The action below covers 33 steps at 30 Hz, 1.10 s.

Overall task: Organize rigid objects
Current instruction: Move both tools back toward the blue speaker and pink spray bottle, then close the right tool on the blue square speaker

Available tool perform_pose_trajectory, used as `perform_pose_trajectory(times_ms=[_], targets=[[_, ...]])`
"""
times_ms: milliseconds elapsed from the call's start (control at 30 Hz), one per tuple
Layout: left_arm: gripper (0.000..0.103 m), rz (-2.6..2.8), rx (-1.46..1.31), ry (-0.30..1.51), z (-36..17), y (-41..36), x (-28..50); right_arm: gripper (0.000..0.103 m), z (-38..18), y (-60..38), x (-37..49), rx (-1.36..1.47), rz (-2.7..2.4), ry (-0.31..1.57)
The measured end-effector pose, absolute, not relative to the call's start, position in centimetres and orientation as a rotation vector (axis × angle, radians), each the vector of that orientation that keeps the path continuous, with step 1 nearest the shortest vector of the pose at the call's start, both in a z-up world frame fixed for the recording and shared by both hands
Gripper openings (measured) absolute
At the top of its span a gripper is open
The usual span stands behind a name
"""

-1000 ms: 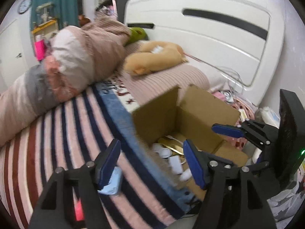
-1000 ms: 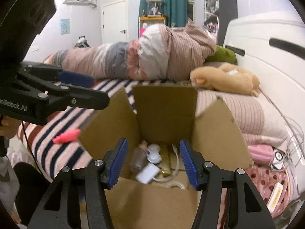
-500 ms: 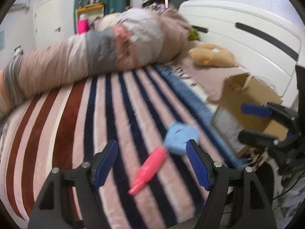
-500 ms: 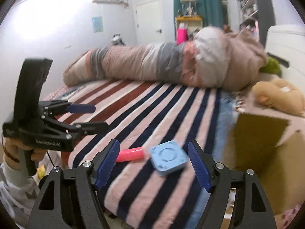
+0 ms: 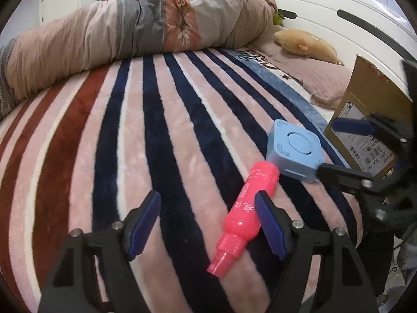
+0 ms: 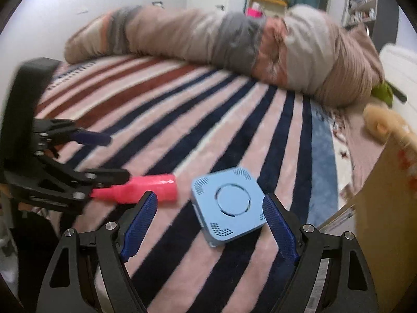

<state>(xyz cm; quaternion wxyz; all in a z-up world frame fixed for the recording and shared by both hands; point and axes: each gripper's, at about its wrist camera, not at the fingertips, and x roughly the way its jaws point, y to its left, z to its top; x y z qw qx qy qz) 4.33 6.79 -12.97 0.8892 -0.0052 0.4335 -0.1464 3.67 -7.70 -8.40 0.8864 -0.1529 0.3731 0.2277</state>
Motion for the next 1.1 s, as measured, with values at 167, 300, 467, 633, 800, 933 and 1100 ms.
perform_pose_trajectory(times_ms=[167, 300, 467, 633, 800, 933, 1100], targets=[[0.071, -0.334, -0.048, 0.918, -13.3, 6.8, 4.9, 0.088, -11.3, -9.5, 7.5, -0.195, 0.449, 0.826], [0.071, -0.334, -0.052, 0.919, -13.3, 6.7, 4.9, 0.095, -12.6, -10.3, 9.4, -0.145, 0.494, 0.818], [0.071, -0.337, -0.058, 0.906, -12.9, 6.4, 4.7, 0.096, -13.3, -11.4, 9.7, -0.05, 0.577, 0.907], [0.071, -0.352, -0.099, 0.882, -12.1, 6.7, 4.3, 0.096, -13.2, -10.8, 7.5, -0.13, 0.594, 0.919], [0.071, -0.347, -0.12, 0.872, -11.9, 7.2, 4.3, 0.095, -13.3, -9.4, 8.7, -0.135, 0.471, 0.925], [0.071, -0.347, -0.136, 0.865, -11.7, 7.8, 4.2, 0.088, -13.7, -8.6, 9.5, -0.187, 0.373, 0.952], [0.071, -0.359, -0.154, 0.851, -11.2, 8.1, 4.0, 0.079, -13.3, -8.0, 8.8, -0.227, 0.38, 0.929]])
